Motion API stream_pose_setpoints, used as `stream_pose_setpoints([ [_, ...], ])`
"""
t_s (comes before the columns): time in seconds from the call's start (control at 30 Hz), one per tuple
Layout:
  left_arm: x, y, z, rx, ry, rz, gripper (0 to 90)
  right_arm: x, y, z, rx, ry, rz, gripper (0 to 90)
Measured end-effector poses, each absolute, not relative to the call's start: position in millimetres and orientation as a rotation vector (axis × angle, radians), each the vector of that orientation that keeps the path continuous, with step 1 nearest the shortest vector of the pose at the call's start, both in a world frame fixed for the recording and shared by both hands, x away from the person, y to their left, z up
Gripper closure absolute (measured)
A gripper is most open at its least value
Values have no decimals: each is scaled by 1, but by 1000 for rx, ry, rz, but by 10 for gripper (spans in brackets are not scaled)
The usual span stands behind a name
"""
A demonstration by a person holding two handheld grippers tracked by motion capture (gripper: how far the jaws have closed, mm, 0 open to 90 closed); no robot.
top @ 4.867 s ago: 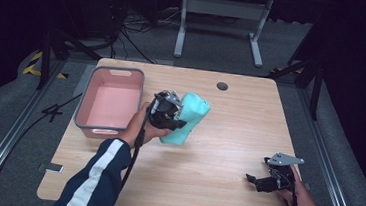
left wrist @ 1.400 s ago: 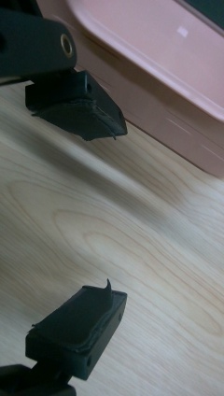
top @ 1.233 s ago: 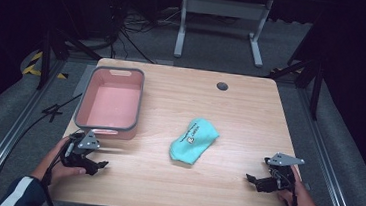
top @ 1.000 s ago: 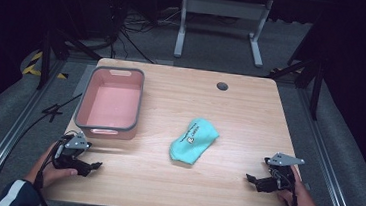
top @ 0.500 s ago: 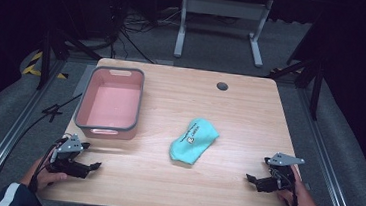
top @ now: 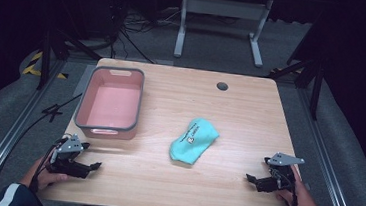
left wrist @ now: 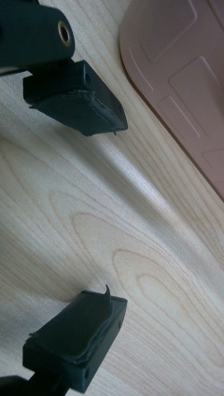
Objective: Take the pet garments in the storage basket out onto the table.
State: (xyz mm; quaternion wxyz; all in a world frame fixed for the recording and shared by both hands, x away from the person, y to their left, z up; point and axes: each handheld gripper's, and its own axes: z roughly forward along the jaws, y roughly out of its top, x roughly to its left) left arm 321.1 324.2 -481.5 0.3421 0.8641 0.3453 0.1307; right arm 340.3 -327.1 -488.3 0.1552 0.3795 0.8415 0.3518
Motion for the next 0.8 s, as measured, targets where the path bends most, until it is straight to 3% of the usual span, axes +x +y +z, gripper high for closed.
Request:
stream_pose_setpoints([
  [0.8, 321, 323, -482, 2238, 905, 348, 131, 340, -327, -488, 1087, 2411, 1008, 2],
])
